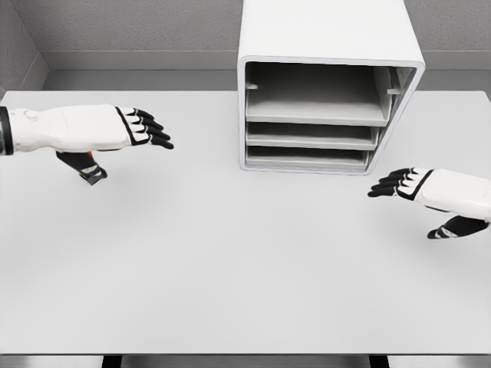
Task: Slide open multi-storey tabletop storage cabinets and put open load switch and slide close multi-storey tabletop storage cabinets
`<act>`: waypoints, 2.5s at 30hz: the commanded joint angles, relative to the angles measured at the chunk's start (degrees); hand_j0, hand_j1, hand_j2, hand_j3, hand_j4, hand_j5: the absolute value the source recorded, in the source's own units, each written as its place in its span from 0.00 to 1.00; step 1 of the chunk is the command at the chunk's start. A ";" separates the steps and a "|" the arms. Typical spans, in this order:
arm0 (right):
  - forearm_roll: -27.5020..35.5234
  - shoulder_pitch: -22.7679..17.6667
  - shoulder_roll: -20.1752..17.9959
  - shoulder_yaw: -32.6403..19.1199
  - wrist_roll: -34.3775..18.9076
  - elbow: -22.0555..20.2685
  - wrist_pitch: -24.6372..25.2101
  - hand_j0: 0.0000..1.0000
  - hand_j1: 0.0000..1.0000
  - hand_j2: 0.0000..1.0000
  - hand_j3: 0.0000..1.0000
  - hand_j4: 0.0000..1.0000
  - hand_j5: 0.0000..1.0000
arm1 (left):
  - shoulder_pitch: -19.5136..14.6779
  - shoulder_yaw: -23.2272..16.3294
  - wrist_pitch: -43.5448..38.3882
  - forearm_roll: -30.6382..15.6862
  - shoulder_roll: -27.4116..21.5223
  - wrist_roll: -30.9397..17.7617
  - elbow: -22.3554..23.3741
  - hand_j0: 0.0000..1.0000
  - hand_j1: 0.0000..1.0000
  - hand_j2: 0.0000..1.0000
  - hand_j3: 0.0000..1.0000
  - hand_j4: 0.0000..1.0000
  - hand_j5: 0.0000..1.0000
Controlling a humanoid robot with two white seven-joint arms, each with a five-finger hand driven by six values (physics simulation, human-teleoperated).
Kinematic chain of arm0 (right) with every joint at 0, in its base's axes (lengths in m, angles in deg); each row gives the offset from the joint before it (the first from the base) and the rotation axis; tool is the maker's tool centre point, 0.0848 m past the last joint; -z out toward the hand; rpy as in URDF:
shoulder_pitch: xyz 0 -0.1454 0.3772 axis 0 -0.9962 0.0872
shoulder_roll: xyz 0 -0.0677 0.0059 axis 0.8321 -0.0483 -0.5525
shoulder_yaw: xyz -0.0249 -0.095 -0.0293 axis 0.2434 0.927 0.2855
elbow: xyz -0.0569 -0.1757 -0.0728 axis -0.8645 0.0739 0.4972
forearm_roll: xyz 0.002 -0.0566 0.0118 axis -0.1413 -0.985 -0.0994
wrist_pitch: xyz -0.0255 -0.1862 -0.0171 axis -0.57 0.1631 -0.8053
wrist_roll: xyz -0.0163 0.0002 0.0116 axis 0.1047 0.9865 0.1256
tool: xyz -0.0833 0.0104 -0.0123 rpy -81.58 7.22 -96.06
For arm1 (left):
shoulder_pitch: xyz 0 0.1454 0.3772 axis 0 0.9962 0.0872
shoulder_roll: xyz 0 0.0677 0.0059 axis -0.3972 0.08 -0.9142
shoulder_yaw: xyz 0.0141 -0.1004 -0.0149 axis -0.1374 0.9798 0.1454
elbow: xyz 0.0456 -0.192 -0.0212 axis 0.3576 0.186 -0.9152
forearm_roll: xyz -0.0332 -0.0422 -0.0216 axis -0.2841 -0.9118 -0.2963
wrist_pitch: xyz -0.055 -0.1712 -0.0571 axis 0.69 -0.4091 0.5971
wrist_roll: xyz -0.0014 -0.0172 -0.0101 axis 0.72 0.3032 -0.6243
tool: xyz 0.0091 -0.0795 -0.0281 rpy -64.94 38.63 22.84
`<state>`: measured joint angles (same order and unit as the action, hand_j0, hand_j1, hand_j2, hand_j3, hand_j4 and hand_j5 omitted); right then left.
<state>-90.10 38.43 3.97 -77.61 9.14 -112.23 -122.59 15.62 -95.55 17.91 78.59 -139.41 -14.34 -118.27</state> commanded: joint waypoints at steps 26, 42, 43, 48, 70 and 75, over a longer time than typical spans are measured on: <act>0.56 24.34 7.88 15.64 0.02 0.28 0.17 1.00 1.00 1.00 1.00 1.00 1.00 | -0.09 -2.46 -0.14 11.05 5.11 -0.01 23.01 1.00 1.00 1.00 1.00 1.00 1.00; -1.99 34.54 15.70 26.19 0.02 8.80 3.97 1.00 1.00 1.00 1.00 1.00 1.00 | 0.09 -2.73 -0.14 14.92 8.28 -0.01 28.72 1.00 1.00 1.00 1.00 1.00 1.00; -1.99 35.15 16.58 26.27 0.02 10.73 3.97 1.00 1.00 1.00 1.00 1.00 1.00 | 0.09 -2.81 -0.14 14.92 8.28 -0.01 28.72 1.00 1.00 1.00 1.00 1.00 1.00; -1.99 36.82 18.43 26.27 0.02 13.90 8.27 1.00 1.00 1.00 1.00 1.00 1.00 | -0.18 -2.73 -0.14 14.74 8.28 0.08 28.46 1.00 1.00 1.00 1.00 1.00 1.00; -7.00 42.98 22.91 32.87 0.02 21.37 18.12 1.00 1.00 1.00 1.00 1.00 1.00 | -0.26 -2.73 -0.14 14.74 8.10 0.25 28.28 0.86 0.86 0.86 0.86 0.86 0.86; -7.88 42.98 22.03 35.33 0.02 18.47 18.03 1.00 1.00 1.00 1.00 1.00 1.00 | -0.09 -2.81 -0.14 14.74 7.84 0.34 28.20 0.80 0.80 0.80 0.80 0.80 0.80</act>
<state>-96.63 81.24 26.03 -43.49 9.45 -92.69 -104.16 15.53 -98.28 17.87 93.57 -131.54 -14.05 -90.11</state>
